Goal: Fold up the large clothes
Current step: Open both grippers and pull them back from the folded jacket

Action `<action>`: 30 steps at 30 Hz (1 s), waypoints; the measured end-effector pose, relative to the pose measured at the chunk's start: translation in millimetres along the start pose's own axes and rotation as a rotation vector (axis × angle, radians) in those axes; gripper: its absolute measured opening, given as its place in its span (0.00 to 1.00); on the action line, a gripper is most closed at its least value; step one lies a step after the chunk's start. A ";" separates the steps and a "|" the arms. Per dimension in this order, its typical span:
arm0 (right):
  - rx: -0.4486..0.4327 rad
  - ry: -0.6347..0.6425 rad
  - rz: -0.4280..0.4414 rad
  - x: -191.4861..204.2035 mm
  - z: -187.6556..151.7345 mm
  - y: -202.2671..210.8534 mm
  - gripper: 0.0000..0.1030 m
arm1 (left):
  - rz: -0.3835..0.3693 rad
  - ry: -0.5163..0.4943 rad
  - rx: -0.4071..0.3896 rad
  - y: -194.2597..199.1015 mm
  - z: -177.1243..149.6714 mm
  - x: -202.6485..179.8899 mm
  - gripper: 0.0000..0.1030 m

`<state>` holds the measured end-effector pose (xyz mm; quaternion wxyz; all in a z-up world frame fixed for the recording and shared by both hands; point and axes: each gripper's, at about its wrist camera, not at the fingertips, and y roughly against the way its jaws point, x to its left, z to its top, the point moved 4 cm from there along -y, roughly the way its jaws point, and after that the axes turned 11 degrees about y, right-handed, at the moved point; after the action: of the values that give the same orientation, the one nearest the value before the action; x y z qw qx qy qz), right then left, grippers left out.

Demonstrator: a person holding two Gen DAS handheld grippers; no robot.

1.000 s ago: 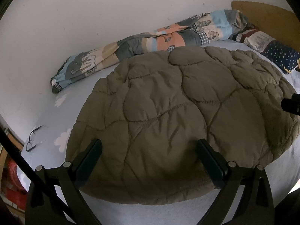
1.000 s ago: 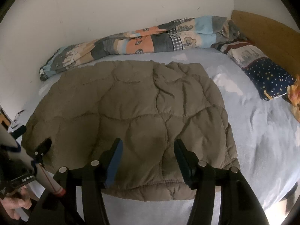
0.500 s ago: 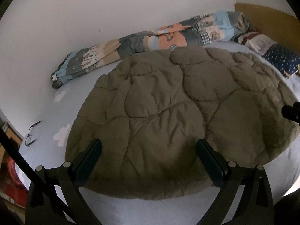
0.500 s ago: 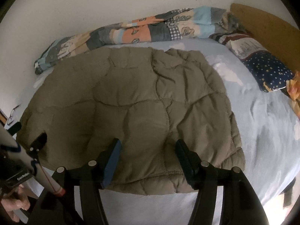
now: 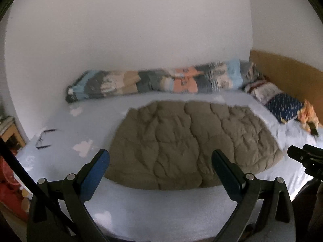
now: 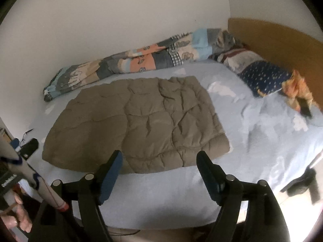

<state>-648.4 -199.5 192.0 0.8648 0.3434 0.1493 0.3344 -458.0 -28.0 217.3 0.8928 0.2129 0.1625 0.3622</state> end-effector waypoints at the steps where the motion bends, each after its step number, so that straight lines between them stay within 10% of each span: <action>1: -0.017 0.000 0.005 1.9 3.0 10.5 0.80 | 0.004 0.012 -0.030 13.3 6.2 4.8 0.98; 14: -0.180 0.089 -0.040 23.9 56.4 111.4 0.97 | 0.073 0.038 -0.166 89.9 62.9 21.3 0.99; 30: -0.156 0.124 -0.124 33.8 48.5 111.2 0.99 | 0.239 -0.052 -0.039 58.2 26.0 4.4 1.00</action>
<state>-652.9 -140.3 303.1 0.8971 0.2437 0.1968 0.3116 -477.0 6.0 267.9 0.8511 0.2227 0.1057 0.4635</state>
